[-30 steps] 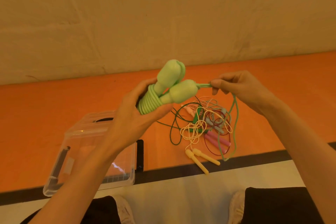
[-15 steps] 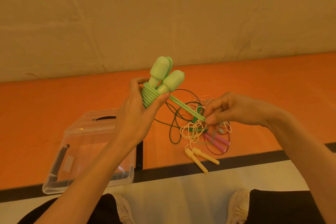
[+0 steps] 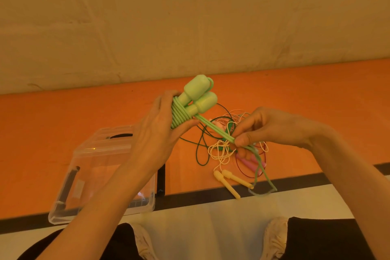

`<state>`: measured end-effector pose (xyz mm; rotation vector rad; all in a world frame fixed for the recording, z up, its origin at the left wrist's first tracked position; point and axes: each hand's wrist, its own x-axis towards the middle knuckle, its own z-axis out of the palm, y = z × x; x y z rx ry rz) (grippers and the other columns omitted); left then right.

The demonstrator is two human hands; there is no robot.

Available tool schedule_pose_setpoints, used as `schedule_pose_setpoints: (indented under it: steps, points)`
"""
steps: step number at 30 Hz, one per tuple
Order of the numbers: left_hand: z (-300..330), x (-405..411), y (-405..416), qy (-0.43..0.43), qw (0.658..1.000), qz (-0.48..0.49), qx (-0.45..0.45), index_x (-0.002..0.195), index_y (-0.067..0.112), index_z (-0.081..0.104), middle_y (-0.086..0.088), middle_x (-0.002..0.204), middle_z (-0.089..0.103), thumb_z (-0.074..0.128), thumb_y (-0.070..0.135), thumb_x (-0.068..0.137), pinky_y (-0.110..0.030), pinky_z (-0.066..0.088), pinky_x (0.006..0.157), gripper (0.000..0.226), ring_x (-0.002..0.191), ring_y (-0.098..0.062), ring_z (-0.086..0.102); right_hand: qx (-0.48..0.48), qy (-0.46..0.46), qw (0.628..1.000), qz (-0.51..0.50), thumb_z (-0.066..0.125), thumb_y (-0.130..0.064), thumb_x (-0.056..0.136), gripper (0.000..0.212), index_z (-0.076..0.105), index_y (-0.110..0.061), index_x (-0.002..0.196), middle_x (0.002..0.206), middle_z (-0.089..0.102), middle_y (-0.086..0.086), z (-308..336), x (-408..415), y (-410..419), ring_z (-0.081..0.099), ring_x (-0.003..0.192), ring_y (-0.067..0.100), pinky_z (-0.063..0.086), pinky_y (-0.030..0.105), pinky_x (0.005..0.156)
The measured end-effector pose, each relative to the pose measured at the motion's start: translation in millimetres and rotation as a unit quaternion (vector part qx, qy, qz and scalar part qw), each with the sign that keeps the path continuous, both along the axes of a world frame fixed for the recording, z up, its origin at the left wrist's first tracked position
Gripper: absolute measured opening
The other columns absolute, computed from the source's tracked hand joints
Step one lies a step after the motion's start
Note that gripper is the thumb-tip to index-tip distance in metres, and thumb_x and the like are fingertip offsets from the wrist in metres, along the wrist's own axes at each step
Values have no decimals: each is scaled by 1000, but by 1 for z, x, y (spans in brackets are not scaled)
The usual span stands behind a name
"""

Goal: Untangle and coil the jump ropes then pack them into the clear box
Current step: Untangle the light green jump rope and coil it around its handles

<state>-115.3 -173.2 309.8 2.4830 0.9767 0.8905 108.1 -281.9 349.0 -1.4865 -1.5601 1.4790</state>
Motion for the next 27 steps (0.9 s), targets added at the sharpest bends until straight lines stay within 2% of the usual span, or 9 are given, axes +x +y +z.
schedule_pose_setpoints:
  steps: [4, 7, 11, 13, 15, 18, 20, 23, 27]
  points:
    - [0, 1, 0, 45, 997, 13, 54, 124, 18, 46, 1, 114, 51, 62, 52, 81, -21, 30, 50, 57, 79, -14, 51, 11, 29, 1000, 3, 64, -17, 85, 17, 76, -25, 75, 74, 72, 5, -2, -15, 1, 67, 68, 13, 50, 23, 69]
    - [0, 5, -2, 75, 993, 29, 86, 123, 18, 47, -3, 112, 52, 58, 53, 78, -28, 33, 50, 58, 77, -20, 56, 23, 47, 999, 5, 66, -20, 83, 11, 75, -14, 85, 76, 73, 7, -6, -31, 3, 67, 70, 18, 52, 23, 69]
    - [-1, 8, -4, 95, 989, 62, 90, 119, 22, 49, 0, 107, 53, 68, 56, 76, -28, 32, 47, 58, 75, -21, 57, 34, 64, 997, -9, 64, -18, 83, 22, 73, 0, 93, 75, 72, 5, -7, -38, 5, 66, 67, 19, 56, 28, 70]
    - [-1, 7, -3, 84, 990, 63, 93, 117, 21, 51, 0, 105, 55, 63, 56, 80, -28, 32, 47, 53, 73, -22, 58, 50, 86, 995, -28, 61, -20, 86, 20, 74, -6, 92, 73, 70, 8, -6, -41, 4, 63, 63, 20, 57, 35, 72]
    - [2, 4, 0, 77, 990, 74, 89, 117, 20, 51, -1, 105, 56, 54, 58, 83, -29, 32, 47, 52, 71, -24, 57, 62, 106, 991, -59, 54, -29, 91, 27, 74, -13, 99, 69, 67, 11, -5, -41, 3, 60, 58, 22, 54, 33, 64]
    - [10, -5, 9, 73, 986, 123, 87, 117, 18, 51, -3, 103, 57, 48, 61, 81, -29, 26, 49, 56, 69, -30, 57, 59, 38, 995, -69, 49, -43, 90, 36, 72, -23, 110, 66, 66, 11, -3, -35, -1, 59, 56, 23, 47, 28, 56]
    - [12, -11, 15, 79, 982, 150, 84, 115, 18, 50, -3, 104, 58, 53, 57, 81, -29, 24, 50, 52, 70, -34, 57, 62, -33, 995, -70, 56, -43, 85, 34, 74, -20, 102, 64, 66, 6, -2, -24, -3, 58, 55, 18, 44, 24, 54]
    - [11, -18, 22, 90, 979, 167, 79, 115, 21, 50, -1, 107, 58, 57, 54, 83, -31, 28, 53, 47, 76, -36, 59, 71, -83, 990, -85, 65, -35, 82, 16, 75, -23, 82, 62, 65, 4, 3, -5, -8, 54, 54, 17, 43, 25, 53]
    - [9, -19, 22, 111, 979, 151, 73, 114, 28, 57, 4, 101, 61, 63, 58, 77, -31, 33, 56, 49, 80, -31, 61, 182, -107, 960, -185, 62, -40, 77, 21, 76, -25, 81, 56, 59, 1, 17, 9, -10, 41, 51, 16, 32, 21, 49]
